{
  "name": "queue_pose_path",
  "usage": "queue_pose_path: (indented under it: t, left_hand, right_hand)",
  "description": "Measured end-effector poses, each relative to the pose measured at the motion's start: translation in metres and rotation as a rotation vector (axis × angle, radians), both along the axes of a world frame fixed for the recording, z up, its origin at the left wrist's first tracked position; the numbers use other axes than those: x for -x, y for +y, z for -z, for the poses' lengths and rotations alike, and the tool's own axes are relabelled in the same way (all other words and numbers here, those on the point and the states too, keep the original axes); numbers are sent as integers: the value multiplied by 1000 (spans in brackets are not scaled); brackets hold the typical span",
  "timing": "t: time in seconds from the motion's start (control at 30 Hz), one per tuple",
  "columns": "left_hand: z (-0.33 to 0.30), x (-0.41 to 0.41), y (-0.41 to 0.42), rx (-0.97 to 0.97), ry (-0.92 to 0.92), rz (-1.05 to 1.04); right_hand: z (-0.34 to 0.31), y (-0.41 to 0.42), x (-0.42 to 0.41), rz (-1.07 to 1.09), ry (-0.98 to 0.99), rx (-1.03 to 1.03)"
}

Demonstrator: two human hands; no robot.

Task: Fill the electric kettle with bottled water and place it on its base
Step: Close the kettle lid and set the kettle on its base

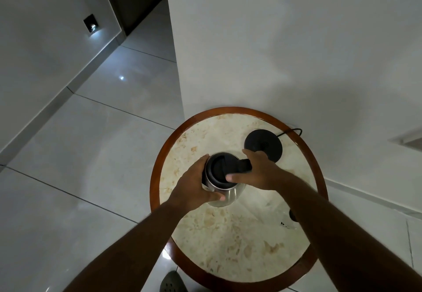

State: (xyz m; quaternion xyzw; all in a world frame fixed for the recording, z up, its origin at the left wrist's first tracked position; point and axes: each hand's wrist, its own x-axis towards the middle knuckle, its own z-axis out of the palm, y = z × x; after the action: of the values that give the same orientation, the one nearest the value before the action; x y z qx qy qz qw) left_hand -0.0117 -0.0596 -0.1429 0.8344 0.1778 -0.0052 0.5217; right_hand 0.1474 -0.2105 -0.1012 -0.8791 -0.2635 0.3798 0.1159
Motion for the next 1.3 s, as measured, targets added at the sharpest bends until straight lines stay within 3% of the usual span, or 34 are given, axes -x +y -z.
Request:
queue_pose_path:
  t: [0.07,0.2,0.27,0.37,0.63,0.87,1.3]
  left_hand:
    - [-4,-5,-4,-58,-6,0]
    - [-4,-12,-14,-228,1,-47]
    - [-6,-18,-15,-235,31,-29]
    - [-16,-32,-15,-253,85,7]
    - [-68,-122,-21,-207,-9,138]
    - [-88,-212,-32,-250,-61,292]
    - [-64,-228,-44,-269,-46,318]
  right_hand:
    - [-6,-11,-9,-148,33,-1]
    - [-2,-9,0,-320,-360,-17]
    - [0,-8,1,-333,-450,-13]
    - [-1,-14,-6,-298,-453,7]
    - [-43,-47,-74,-120,-544,-129]
    - [-45,-70,-143,62,-593,-97]
    - [-21,-89,-149,131,-498,-122]
